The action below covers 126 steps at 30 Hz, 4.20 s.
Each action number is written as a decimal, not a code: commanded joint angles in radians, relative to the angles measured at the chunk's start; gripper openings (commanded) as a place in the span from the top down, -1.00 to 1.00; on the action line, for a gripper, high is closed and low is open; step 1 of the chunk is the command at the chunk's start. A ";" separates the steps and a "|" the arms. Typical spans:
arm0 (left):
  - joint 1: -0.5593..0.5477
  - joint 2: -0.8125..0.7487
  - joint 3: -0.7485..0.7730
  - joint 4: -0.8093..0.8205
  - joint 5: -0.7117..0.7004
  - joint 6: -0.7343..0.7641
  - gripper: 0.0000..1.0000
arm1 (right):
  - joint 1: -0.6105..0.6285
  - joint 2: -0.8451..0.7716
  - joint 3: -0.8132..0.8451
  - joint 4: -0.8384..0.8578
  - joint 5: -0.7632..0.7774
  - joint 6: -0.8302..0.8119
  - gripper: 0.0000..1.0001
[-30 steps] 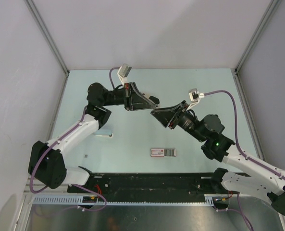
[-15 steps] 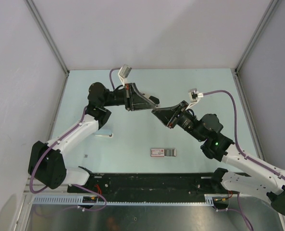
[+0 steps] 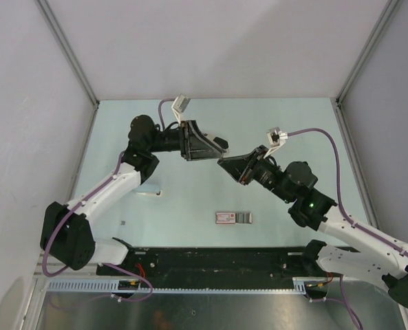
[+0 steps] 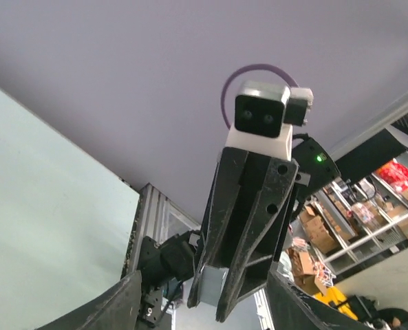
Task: Unload the staples from the stapler
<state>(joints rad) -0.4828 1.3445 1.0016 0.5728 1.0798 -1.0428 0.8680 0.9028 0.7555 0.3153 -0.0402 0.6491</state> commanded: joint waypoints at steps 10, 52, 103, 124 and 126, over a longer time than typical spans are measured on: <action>0.069 -0.002 0.224 -0.861 -0.371 0.828 -0.55 | 0.015 0.001 0.045 -0.747 0.201 0.030 0.88; 0.052 -0.065 0.089 -0.995 -0.418 1.039 -0.45 | 0.156 0.348 -0.077 -0.860 0.378 0.248 0.96; 0.049 -0.104 0.091 -1.004 -0.399 1.030 -0.46 | 0.147 0.414 -0.071 -0.872 0.385 0.253 0.54; 0.047 -0.089 0.094 -1.018 -0.407 1.039 -0.45 | 0.110 0.282 -0.070 -0.917 0.445 0.252 0.40; 0.040 -0.079 0.092 -1.018 -0.429 1.076 -0.45 | 0.081 0.270 -0.071 -0.929 0.444 0.239 0.43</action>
<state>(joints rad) -0.4282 1.2762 1.0916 -0.4381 0.6575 -0.0490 0.9909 1.2201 0.6750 -0.5777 0.3447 0.8894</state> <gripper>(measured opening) 0.729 0.297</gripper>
